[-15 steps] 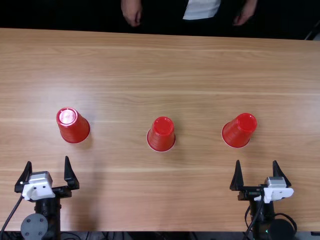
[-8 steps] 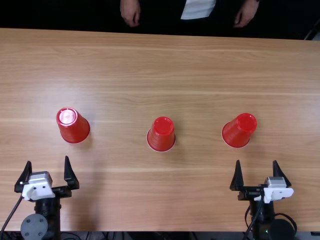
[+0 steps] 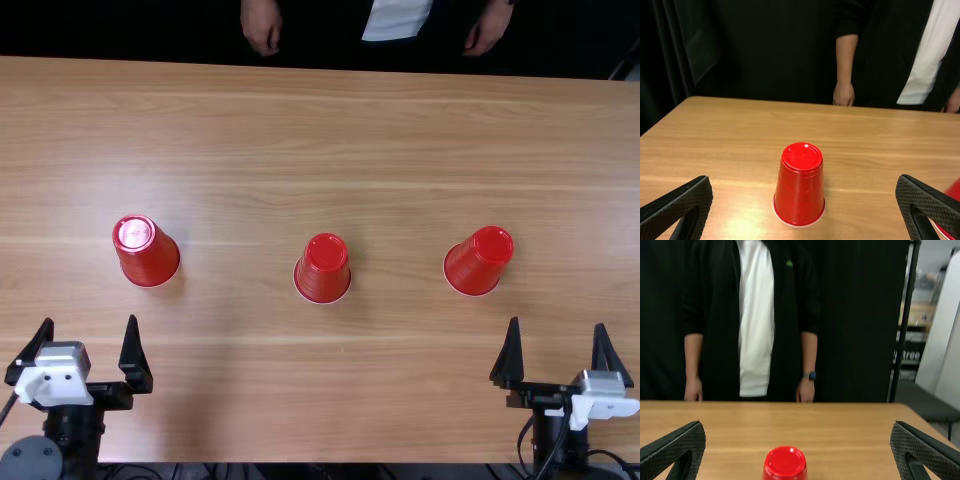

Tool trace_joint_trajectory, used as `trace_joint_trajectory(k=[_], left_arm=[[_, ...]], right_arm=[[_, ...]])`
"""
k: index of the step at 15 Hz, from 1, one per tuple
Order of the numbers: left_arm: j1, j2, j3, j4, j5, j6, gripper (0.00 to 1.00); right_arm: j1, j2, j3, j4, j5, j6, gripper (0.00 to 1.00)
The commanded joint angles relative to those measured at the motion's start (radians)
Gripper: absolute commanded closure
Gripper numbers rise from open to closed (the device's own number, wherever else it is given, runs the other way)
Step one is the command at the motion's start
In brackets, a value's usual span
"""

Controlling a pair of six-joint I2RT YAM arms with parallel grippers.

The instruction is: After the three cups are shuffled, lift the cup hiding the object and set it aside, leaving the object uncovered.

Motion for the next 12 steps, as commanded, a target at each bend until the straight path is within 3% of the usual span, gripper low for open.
trace_joint_trajectory(k=[1, 4, 8, 12], left_arm=[[-0.007, 0.081, 0.114, -0.039, 0.006, 0.007, 0.0], [0.001, 0.318, 0.404, -0.305, -0.044, 0.007, 0.0], [0.006, 0.511, 0.677, -0.546, -0.047, 0.007, 0.0], [0.006, 0.69, 0.938, -0.776, -0.046, 0.007, 0.0]], right_arm=[[-0.005, 0.086, 0.098, -0.049, 0.016, -0.004, 0.0], [-0.002, 0.28, 0.334, -0.222, 0.016, -0.004, 0.0], [0.016, 0.51, 0.6, -0.507, 0.012, -0.002, 0.0], [0.11, 0.694, 0.839, -0.789, 0.01, 0.007, 0.0]])
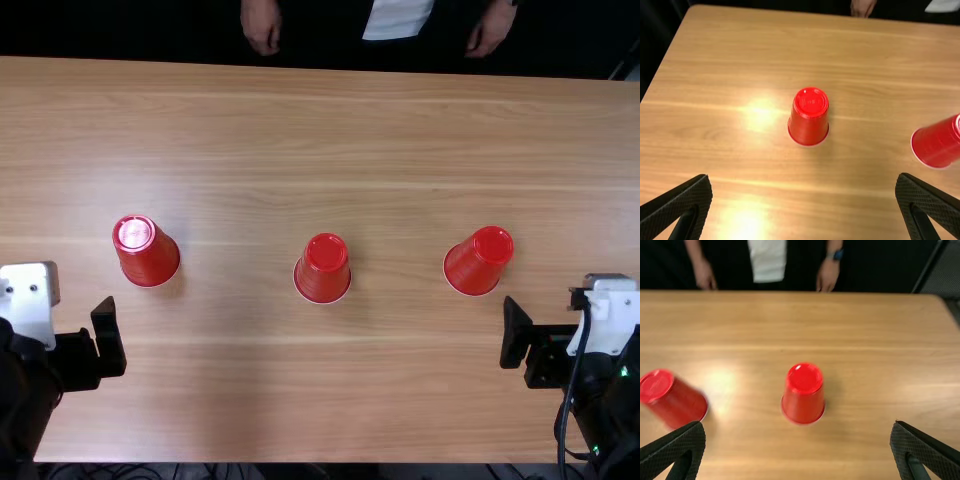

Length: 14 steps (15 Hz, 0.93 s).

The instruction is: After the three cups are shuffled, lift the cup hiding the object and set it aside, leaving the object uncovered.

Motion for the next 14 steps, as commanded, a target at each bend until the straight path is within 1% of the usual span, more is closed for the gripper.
trace_joint_trajectory(k=[1, 3, 5, 7, 10, 11, 14], left_arm=[[0.006, 0.048, 0.082, -0.046, -0.003, 0.007, 0.0], [0.004, 0.111, 0.151, -0.156, -0.003, 0.007, 0.0], [0.003, 0.164, 0.188, -0.23, -0.001, 0.007, 0.0], [-0.003, 0.192, 0.197, -0.287, -0.001, 0.005, 0.0], [-0.003, 0.197, 0.195, -0.293, 0.003, 0.005, 0.0], [-0.005, 0.197, 0.195, -0.293, 0.005, 0.005, 0.0], [-0.005, 0.197, 0.192, -0.291, 0.014, 0.005, 0.0]], right_arm=[[0.038, 0.045, 0.078, -0.047, 0.002, 0.009, 0.0], [0.09, 0.108, 0.147, -0.148, 0.0, 0.009, 0.0], [0.159, 0.153, 0.192, -0.242, -0.002, 0.011, 0.0], [0.182, 0.188, 0.215, -0.279, -0.002, 0.011, 0.0], [0.185, 0.21, 0.216, -0.286, -0.002, 0.011, 0.0], [0.199, 0.225, 0.226, -0.284, -0.003, 0.011, 0.0], [0.285, 0.328, 0.325, -0.275, -0.005, 0.011, 0.0]])
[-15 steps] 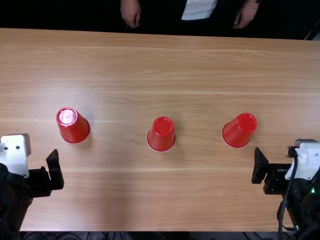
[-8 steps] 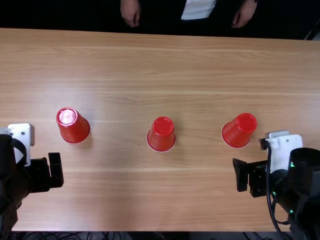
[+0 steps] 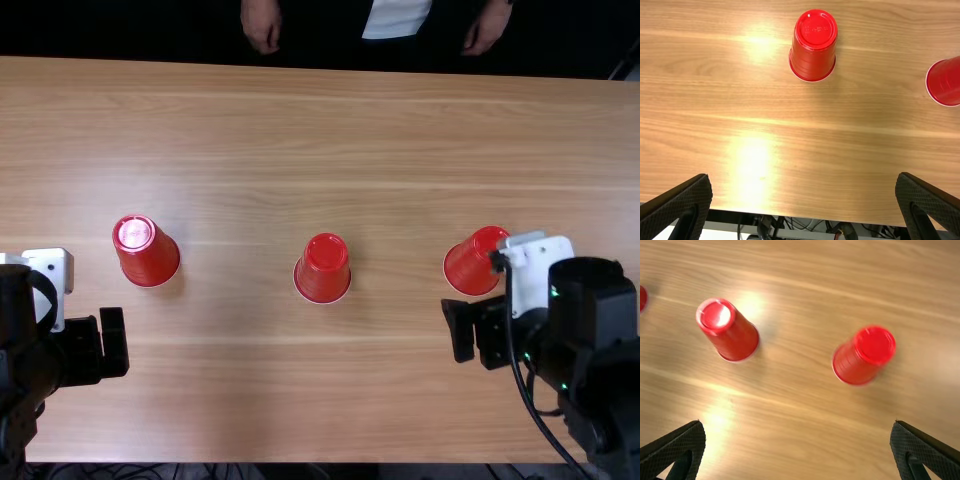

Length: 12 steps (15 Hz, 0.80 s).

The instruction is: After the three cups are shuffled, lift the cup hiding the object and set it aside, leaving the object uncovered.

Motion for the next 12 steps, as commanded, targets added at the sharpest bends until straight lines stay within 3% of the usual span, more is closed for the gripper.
trace_joint_trajectory(k=[1, 6, 12], left_arm=[[-0.005, 0.001, 0.031, 0.002, 0.013, 0.005, 0.0], [-0.017, 0.001, 0.017, 0.002, 0.014, 0.005, 0.0], [-0.057, -0.001, -0.038, 0.002, 0.014, 0.003, 0.0]], right_arm=[[0.048, 0.046, 0.052, 0.001, -0.005, 0.005, 0.0], [0.196, 0.226, 0.057, 0.145, -0.007, 0.008, 0.0], [0.272, 0.436, 0.057, 0.261, -0.005, 0.008, 0.0]])
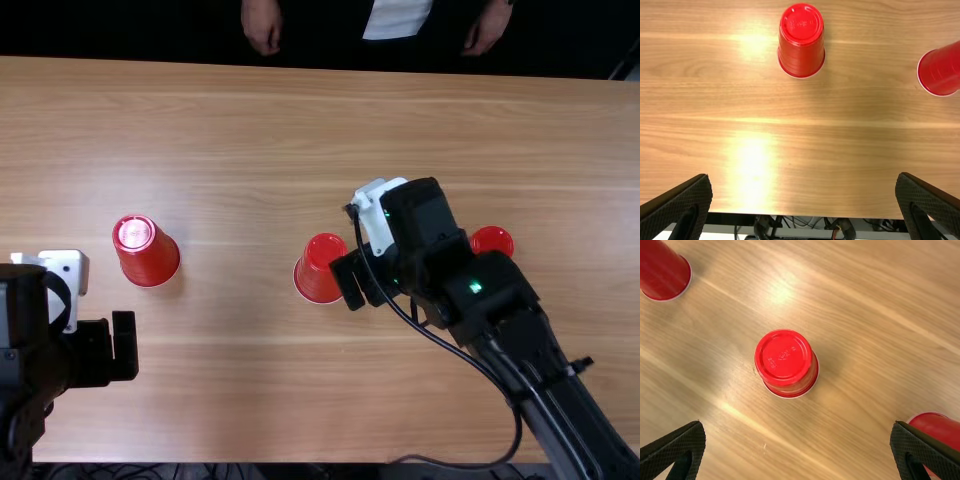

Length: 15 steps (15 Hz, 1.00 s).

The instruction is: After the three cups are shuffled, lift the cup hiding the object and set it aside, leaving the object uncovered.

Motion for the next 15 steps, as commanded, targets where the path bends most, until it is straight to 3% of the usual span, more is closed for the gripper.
trace_joint_trajectory(k=[1, 5, 15], left_arm=[[-0.01, -0.001, -0.027, 0.001, 0.005, 0.005, 0.0], [-0.044, -0.005, -0.082, 0.001, 0.005, 0.001, 0.0], [-0.044, -0.011, -0.116, 0.001, 0.005, 0.001, 0.0]], right_arm=[[0.013, 0.044, 0.026, 0.004, -0.004, 0.01, 0.0], [0.014, 0.161, 0.03, 0.042, -0.004, 0.01, 0.0], [0.074, 0.336, 0.051, 0.149, -0.004, 0.01, 0.0]])
